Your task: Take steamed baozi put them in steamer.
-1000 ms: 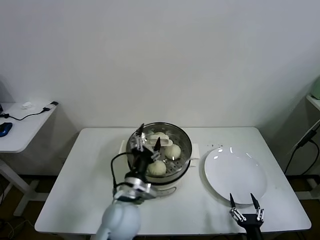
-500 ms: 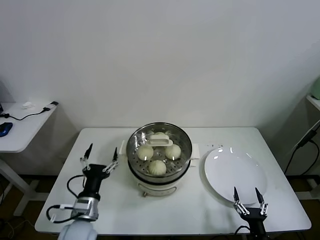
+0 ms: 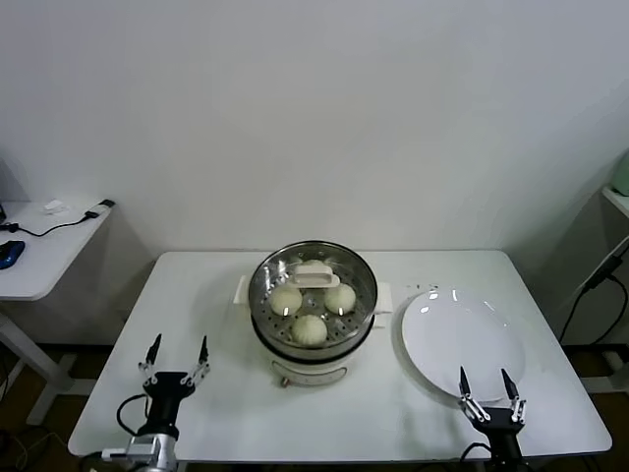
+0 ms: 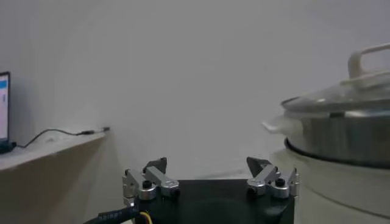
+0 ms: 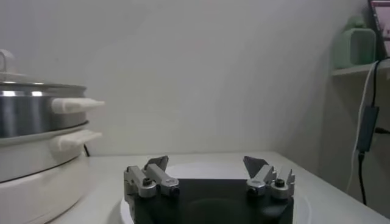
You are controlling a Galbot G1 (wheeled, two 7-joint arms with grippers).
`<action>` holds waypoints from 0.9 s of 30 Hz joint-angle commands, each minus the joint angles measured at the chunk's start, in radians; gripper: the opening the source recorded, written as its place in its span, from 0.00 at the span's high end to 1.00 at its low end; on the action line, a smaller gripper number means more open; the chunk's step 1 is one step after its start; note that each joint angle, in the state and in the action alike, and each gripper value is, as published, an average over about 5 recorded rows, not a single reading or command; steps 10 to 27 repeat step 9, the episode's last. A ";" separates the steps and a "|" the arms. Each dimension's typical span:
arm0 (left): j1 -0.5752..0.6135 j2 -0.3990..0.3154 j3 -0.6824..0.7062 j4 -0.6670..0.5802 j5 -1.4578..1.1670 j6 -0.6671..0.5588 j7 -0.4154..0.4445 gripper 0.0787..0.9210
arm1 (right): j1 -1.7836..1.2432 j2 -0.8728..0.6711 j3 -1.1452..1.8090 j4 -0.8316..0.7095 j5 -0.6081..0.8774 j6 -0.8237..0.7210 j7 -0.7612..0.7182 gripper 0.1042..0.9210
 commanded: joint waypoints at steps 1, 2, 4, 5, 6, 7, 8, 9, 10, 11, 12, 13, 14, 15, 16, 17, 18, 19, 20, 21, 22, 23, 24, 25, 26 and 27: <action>0.037 -0.002 -0.015 0.065 -0.020 -0.065 -0.009 0.12 | 0.000 0.001 -0.004 -0.006 0.004 0.000 -0.007 0.12; 0.038 -0.004 -0.014 0.064 -0.020 -0.064 -0.009 0.12 | 0.000 0.001 -0.005 -0.008 0.004 0.001 -0.008 0.12; 0.039 -0.005 -0.011 0.063 -0.020 -0.063 -0.009 0.12 | 0.000 0.001 -0.006 -0.011 0.004 0.002 -0.009 0.12; 0.040 -0.006 -0.010 0.062 -0.020 -0.063 -0.010 0.12 | 0.000 0.001 -0.007 -0.012 0.004 0.002 -0.009 0.12; 0.040 -0.007 -0.009 0.061 -0.020 -0.062 -0.009 0.12 | 0.000 0.001 -0.007 -0.012 0.004 0.002 -0.009 0.12; 0.041 -0.007 -0.008 0.059 -0.020 -0.062 -0.009 0.12 | 0.000 0.001 -0.007 -0.012 0.004 0.003 -0.010 0.12; 0.041 -0.008 -0.008 0.058 -0.020 -0.061 -0.009 0.12 | 0.000 0.001 -0.007 -0.012 0.004 0.003 -0.010 0.12; 0.041 -0.008 -0.007 0.057 -0.020 -0.061 -0.009 0.12 | 0.000 0.001 -0.007 -0.012 0.004 0.003 -0.010 0.12; 0.041 -0.008 -0.007 0.057 -0.020 -0.061 -0.009 0.12 | 0.000 0.001 -0.007 -0.012 0.004 0.003 -0.010 0.12; 0.041 -0.008 -0.007 0.057 -0.020 -0.061 -0.009 0.12 | 0.000 0.001 -0.007 -0.012 0.004 0.003 -0.010 0.12; 0.041 -0.008 -0.007 0.057 -0.020 -0.061 -0.009 0.12 | 0.000 0.001 -0.007 -0.012 0.004 0.003 -0.010 0.12; 0.041 -0.008 -0.007 0.057 -0.020 -0.061 -0.009 0.12 | 0.000 0.001 -0.007 -0.012 0.004 0.003 -0.010 0.12; 0.041 -0.008 -0.007 0.057 -0.020 -0.061 -0.009 0.12 | 0.000 0.001 -0.007 -0.012 0.004 0.003 -0.010 0.12; 0.041 -0.008 -0.007 0.057 -0.020 -0.061 -0.009 0.12 | 0.000 0.001 -0.007 -0.012 0.004 0.003 -0.010 0.12; 0.041 -0.008 -0.007 0.057 -0.020 -0.061 -0.009 0.12 | 0.000 0.001 -0.007 -0.012 0.004 0.003 -0.010 0.12; 0.041 -0.008 -0.007 0.057 -0.020 -0.061 -0.009 0.12 | 0.000 0.001 -0.007 -0.012 0.004 0.003 -0.010 0.12; 0.041 -0.008 -0.007 0.057 -0.020 -0.061 -0.009 0.12 | 0.000 0.001 -0.007 -0.012 0.004 0.003 -0.010 0.12; 0.041 -0.008 -0.007 0.057 -0.020 -0.061 -0.009 0.12 | 0.000 0.001 -0.007 -0.012 0.004 0.003 -0.010 0.12; 0.041 -0.008 -0.007 0.057 -0.020 -0.061 -0.009 0.12 | 0.000 0.001 -0.007 -0.012 0.004 0.003 -0.010 0.12; 0.041 -0.008 -0.007 0.057 -0.020 -0.061 -0.009 0.12 | 0.000 0.001 -0.007 -0.012 0.004 0.003 -0.010 0.12; 0.041 -0.008 -0.007 0.057 -0.020 -0.061 -0.009 0.12 | 0.000 0.001 -0.007 -0.012 0.004 0.003 -0.010 0.12; 0.041 -0.008 -0.007 0.057 -0.020 -0.061 -0.009 0.12 | 0.000 0.001 -0.007 -0.012 0.004 0.003 -0.010 0.12; 0.041 -0.008 -0.007 0.057 -0.020 -0.061 -0.009 0.12 | 0.000 0.001 -0.007 -0.012 0.004 0.003 -0.010 0.12; 0.041 -0.008 -0.007 0.057 -0.020 -0.061 -0.009 0.12 | 0.000 0.001 -0.007 -0.012 0.004 0.003 -0.010 0.12; 0.041 -0.008 -0.007 0.057 -0.020 -0.061 -0.009 0.12 | 0.000 0.001 -0.007 -0.012 0.004 0.003 -0.010 0.12; 0.041 -0.008 -0.007 0.057 -0.020 -0.061 -0.009 0.12 | 0.000 0.001 -0.007 -0.012 0.004 0.003 -0.010 0.12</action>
